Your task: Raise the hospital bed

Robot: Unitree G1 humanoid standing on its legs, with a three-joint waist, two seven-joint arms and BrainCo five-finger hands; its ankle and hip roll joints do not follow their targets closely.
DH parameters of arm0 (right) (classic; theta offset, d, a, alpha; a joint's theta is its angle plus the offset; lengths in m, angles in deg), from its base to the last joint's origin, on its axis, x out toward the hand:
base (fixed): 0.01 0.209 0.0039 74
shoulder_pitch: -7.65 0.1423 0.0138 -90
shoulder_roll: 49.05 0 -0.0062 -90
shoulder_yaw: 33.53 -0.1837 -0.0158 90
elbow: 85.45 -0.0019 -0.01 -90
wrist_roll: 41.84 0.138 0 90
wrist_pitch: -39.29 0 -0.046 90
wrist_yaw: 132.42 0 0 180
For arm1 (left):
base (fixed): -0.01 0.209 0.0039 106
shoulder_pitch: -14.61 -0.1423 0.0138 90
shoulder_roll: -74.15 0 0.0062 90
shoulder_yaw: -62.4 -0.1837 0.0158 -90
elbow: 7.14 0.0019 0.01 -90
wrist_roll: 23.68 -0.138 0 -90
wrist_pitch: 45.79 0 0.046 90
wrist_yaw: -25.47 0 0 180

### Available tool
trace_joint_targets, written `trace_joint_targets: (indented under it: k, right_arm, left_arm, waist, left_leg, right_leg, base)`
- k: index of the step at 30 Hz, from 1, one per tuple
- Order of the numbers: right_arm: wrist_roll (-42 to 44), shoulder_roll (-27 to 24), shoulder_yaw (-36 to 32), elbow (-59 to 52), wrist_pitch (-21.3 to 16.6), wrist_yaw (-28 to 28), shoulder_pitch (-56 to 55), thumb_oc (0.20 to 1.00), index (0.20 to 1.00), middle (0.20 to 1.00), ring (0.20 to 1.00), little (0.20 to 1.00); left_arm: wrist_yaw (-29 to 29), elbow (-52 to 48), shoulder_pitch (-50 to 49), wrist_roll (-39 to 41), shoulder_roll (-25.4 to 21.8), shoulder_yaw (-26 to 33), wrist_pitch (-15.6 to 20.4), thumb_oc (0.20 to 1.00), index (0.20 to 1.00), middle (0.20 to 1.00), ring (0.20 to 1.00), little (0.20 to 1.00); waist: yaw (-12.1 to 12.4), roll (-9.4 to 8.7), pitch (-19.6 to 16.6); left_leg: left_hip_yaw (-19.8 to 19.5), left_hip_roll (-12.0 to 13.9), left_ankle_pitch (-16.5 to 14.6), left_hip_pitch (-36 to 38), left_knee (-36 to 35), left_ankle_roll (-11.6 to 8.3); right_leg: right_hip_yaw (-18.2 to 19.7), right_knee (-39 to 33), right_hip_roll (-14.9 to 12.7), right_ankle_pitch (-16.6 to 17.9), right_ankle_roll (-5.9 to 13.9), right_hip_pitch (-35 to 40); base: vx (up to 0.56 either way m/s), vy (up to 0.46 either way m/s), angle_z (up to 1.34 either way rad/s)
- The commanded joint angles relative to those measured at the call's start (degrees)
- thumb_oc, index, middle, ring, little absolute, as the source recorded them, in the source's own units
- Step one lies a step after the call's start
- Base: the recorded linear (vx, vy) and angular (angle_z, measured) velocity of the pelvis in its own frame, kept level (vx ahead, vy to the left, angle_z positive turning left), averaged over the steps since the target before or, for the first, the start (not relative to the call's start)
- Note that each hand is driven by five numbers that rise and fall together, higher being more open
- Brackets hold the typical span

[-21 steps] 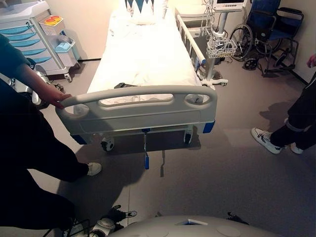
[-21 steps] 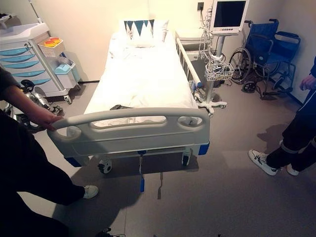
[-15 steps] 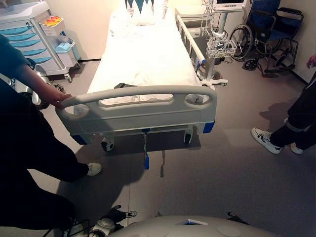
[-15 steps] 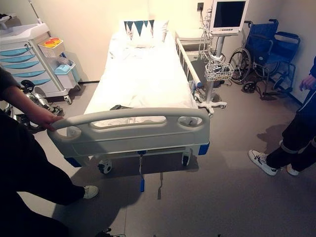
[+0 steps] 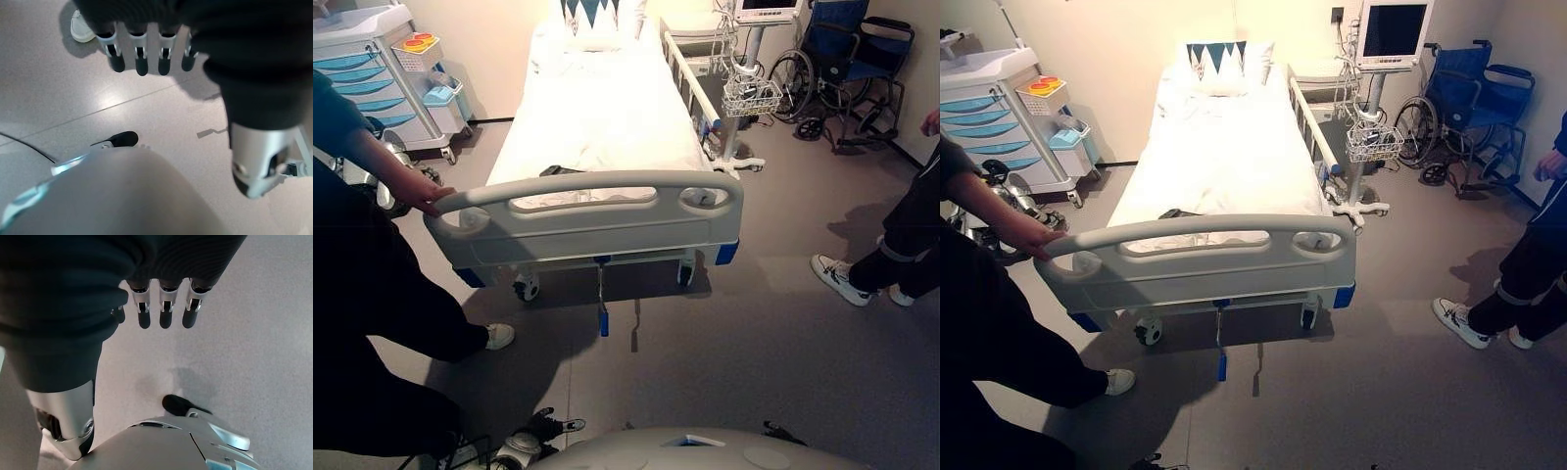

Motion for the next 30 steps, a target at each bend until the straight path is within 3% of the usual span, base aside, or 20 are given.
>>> trace_joint_targets:
  k: [1, 30]
  right_arm:
    - [-0.85, 0.72, 1.74, 3.21, 0.53, -0.45, 4.09, 1.0, 1.0, 1.0, 1.0, 1.0]
    - [-0.48, 0.56, 1.48, 3.28, 0.49, -0.63, 3.95, 1.0, 1.0, 1.0, 1.0, 1.0]
  left_arm:
    - [0.57, 4.07, 3.58, 1.01, 2.71, 0.87, -0.05, 1.0, 1.0, 1.0, 1.0, 1.0]
    - [0.2, 4.0, 3.83, 1.61, 2.57, 0.79, -0.1, 1.0, 1.0, 1.0, 1.0, 1.0]
  waist:
    - [0.84, -2.94, 0.93]
    - [0.88, -3.12, 1.26]
  left_leg:
    - [1.0, -1.4, -3.1, 0.9, -0.03, 1.28]
    - [1.02, -1.55, -3.36, 0.99, -0.03, 1.48]
  right_leg:
    - [2.76, 0.66, -3.15, 3.11, 5.75, -1.6]
    - [2.61, 0.93, -3.29, 2.99, 5.83, -1.7]
  base:
    - [0.0, 0.0, 0.0]
    - [0.0, 0.0, 0.0]
